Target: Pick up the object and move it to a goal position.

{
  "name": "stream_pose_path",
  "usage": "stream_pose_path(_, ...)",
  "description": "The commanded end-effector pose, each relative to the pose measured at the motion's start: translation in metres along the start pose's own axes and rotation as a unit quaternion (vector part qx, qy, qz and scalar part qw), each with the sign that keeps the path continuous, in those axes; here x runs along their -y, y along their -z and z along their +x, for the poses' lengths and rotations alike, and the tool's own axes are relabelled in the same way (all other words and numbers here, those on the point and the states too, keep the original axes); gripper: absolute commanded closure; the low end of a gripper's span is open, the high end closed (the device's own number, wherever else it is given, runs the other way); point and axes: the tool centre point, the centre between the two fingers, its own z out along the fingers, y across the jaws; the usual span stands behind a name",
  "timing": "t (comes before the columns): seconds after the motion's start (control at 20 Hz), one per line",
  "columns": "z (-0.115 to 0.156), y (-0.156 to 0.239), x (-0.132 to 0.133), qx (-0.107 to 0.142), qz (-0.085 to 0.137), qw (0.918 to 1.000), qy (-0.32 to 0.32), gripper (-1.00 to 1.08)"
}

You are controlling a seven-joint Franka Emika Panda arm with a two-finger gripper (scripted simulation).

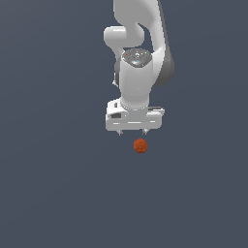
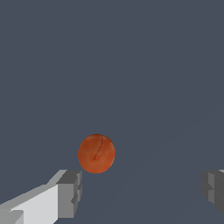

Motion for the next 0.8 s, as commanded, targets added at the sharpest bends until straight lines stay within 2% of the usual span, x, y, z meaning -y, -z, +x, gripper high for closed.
stream_pose_path(0.0, 0.0, 0.0, 0.0, 0.0, 0.0, 1.0, 0.0, -0.92)
stream_pose_path(0.5, -0.002, -0.01, 0.024, 0.005, 0.015, 0.9998, 0.01, -0.92)
stream_pose_path(0.75, -0.002, -0.01, 0.025, 0.005, 0.015, 0.9998, 0.01, -0.92)
